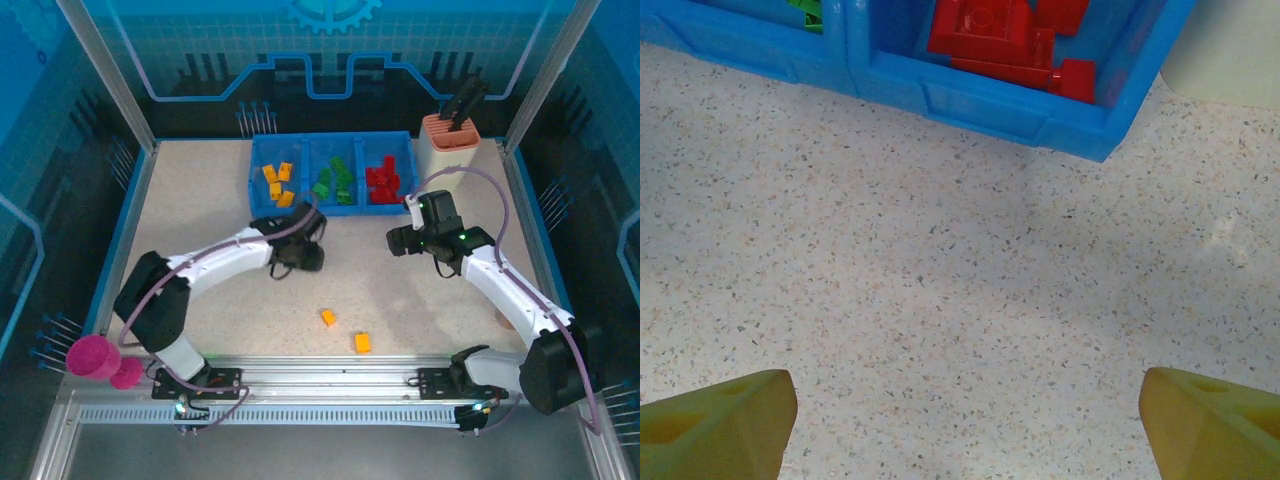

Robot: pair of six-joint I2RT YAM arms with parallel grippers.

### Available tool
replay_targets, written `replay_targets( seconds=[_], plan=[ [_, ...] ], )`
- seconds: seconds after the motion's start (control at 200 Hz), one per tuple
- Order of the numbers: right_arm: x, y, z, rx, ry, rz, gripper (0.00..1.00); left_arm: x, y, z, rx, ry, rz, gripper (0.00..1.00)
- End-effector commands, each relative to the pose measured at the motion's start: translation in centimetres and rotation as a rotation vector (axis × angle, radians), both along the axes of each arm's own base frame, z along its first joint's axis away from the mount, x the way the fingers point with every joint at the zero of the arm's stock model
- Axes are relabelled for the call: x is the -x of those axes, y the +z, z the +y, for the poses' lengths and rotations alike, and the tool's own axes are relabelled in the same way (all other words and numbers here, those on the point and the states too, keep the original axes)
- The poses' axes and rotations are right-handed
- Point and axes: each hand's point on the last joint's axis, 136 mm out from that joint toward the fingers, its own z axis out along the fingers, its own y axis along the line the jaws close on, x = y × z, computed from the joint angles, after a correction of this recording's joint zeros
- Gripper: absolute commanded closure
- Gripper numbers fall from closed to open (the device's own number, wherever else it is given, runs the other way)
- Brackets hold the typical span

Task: Sort the legos into containers by color
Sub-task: Pick up the lego from the middle-left of the table, then place the lego in the container.

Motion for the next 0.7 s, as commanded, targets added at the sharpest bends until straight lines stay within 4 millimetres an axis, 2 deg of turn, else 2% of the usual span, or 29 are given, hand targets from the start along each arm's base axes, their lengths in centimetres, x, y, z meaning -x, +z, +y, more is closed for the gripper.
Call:
replay_targets(
  seconds=[0.0, 0.075, 0.155, 0.245, 0.32, 0.4, 0.525, 0.696],
  plan=[
    [-0.4, -0.1, 0.1, -0.029, 0.001, -0.003, 0.10, -5.1, 6.1, 3.6, -0.057, 0.044, -0.198, 0.66],
    [-0.4, -0.1, 0.4, -0.035, 0.016, 0.007, 0.10, -8.2, 8.2, 5.6, -0.079, 0.093, -0.284, 0.66],
    [-0.5, 0.4, 0.4, -0.028, 0.020, 0.001, 0.10, -11.3, 9.6, 7.5, -0.087, 0.148, -0.351, 0.65],
    [-0.7, 1.0, 0.1, -0.017, 0.019, -0.019, 0.10, -14.6, 10.2, 9.4, -0.060, 0.222, -0.391, 0.65],
    [-0.7, 1.7, 0.1, -0.017, 0.024, -0.040, 0.09, -17.2, 10.0, 10.3, -0.040, 0.266, -0.409, 0.65],
    [-0.6, 2.1, 0.1, -0.020, 0.023, -0.055, 0.09, -19.7, 9.1, 10.7, -0.030, 0.293, -0.404, 0.65],
    [-0.4, 2.3, 0.1, -0.021, 0.030, -0.059, 0.08, -23.0, 5.8, 10.0, -0.016, 0.295, -0.339, 0.66],
    [-0.2, 2.2, -0.2, -0.004, 0.033, -0.051, 0.07, -25.2, 1.1, 8.7, -0.003, 0.297, -0.241, 0.65]
  ],
)
